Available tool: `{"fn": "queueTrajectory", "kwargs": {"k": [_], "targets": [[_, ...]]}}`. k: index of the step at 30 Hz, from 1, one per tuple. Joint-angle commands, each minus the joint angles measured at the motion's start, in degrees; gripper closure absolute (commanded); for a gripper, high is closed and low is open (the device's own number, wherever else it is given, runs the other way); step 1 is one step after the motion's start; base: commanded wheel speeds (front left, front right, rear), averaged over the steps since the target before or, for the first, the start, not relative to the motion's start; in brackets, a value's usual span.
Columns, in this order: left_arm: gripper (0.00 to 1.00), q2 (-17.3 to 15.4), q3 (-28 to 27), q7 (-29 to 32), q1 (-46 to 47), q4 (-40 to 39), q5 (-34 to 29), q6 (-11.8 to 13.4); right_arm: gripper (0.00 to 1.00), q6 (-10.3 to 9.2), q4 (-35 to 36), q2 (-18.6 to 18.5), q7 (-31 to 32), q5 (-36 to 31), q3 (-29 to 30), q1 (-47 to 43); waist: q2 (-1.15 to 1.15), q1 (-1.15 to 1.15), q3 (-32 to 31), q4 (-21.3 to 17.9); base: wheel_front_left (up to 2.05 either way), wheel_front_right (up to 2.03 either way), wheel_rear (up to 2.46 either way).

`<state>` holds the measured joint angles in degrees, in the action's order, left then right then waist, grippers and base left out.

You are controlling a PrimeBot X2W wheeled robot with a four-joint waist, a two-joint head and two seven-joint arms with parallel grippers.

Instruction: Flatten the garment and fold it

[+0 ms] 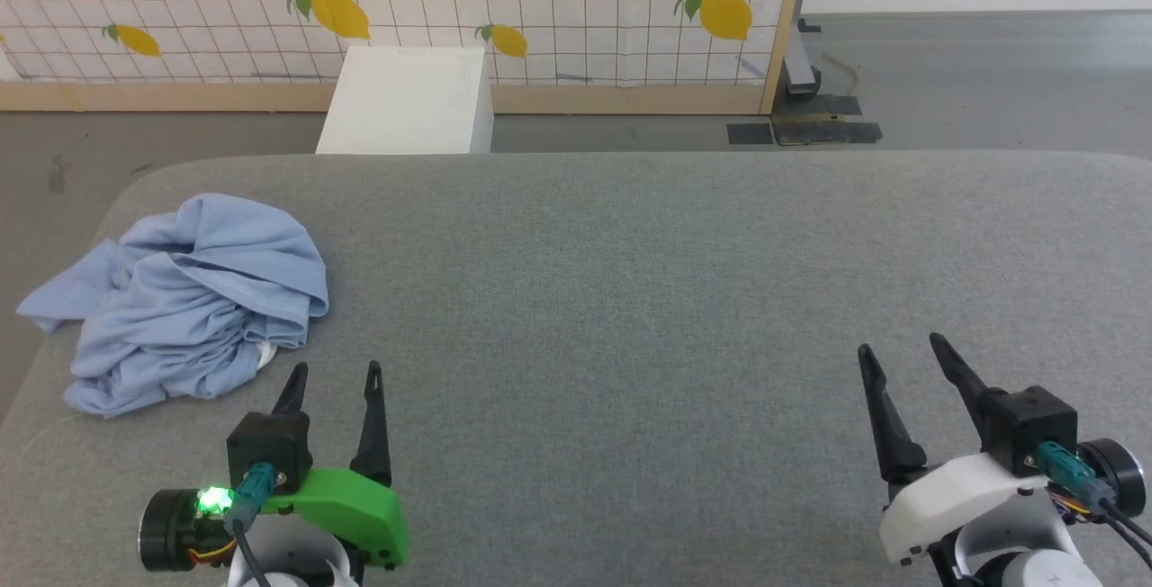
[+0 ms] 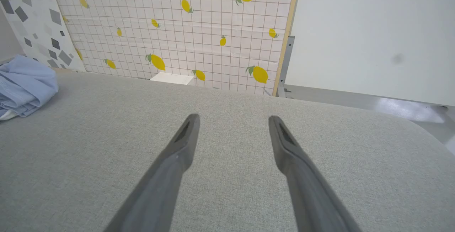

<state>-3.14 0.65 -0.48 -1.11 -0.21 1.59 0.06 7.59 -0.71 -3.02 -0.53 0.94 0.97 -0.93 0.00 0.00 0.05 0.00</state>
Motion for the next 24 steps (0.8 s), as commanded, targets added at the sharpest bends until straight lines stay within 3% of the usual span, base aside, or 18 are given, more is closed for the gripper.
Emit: {"fn": "queueTrajectory", "kwargs": {"k": [1, 24], "targets": [[0.00, 0.0, 0.1, -0.7, -0.2, -0.2, 0.6, 0.3, 0.00, -0.01, -0.3, 0.0, -0.6, 0.7, 0.5, 0.0, 0.00, 0.00, 0.0, 0.0, 0.00, 0.00, 0.00], [0.00, 0.1, 0.8, -3.4, -0.8, -0.8, 3.5, 1.3, 0.00, -0.02, -1.3, 0.0, -3.3, 2.7, 3.8, 0.0, 0.00, 0.00, 0.2, 0.1, 0.00, 0.00, 0.00]]}}
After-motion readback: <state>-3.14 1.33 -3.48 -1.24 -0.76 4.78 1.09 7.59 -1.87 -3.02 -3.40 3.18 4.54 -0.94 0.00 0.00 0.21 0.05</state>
